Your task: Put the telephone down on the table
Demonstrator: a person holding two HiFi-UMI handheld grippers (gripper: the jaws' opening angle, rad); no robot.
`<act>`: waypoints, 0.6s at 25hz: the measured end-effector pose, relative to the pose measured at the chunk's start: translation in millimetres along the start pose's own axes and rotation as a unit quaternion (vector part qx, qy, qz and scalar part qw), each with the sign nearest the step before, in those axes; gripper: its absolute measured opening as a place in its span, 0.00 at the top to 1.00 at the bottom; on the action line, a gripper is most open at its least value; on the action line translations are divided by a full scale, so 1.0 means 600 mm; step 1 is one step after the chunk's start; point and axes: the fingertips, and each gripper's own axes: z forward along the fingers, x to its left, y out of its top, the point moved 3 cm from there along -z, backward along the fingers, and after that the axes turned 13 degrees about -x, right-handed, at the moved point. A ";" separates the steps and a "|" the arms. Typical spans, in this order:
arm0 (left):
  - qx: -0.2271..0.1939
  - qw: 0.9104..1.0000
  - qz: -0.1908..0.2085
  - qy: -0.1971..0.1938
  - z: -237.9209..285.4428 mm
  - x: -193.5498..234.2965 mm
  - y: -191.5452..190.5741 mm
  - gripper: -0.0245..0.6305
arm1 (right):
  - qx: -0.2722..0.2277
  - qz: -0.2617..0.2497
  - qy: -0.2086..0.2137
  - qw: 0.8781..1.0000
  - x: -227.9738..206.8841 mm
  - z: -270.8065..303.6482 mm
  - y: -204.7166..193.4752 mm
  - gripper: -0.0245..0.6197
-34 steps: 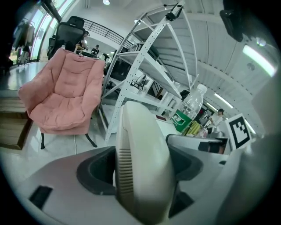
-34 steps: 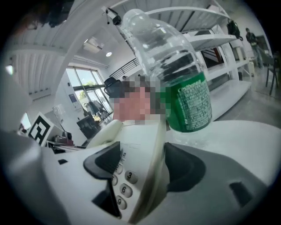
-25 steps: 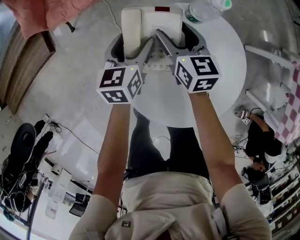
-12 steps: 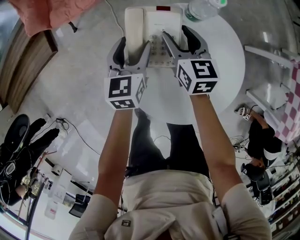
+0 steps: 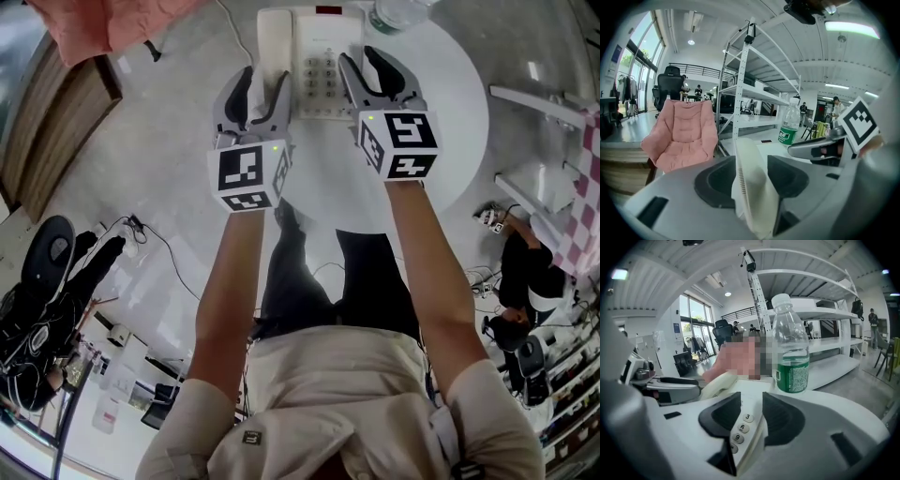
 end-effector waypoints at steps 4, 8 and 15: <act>-0.017 1.000 0.018 -0.005 -0.021 -0.033 0.028 0.72 | -0.005 -0.007 0.004 1.000 -0.011 -0.044 0.019 0.88; -0.026 0.999 0.032 -0.021 -0.046 -0.036 0.073 0.85 | -0.009 -0.009 0.014 1.000 0.011 -0.062 0.058 0.97; -0.046 0.995 0.041 -0.080 -0.102 -0.051 0.171 0.93 | -0.022 -0.022 0.033 0.999 0.071 -0.098 0.143 0.97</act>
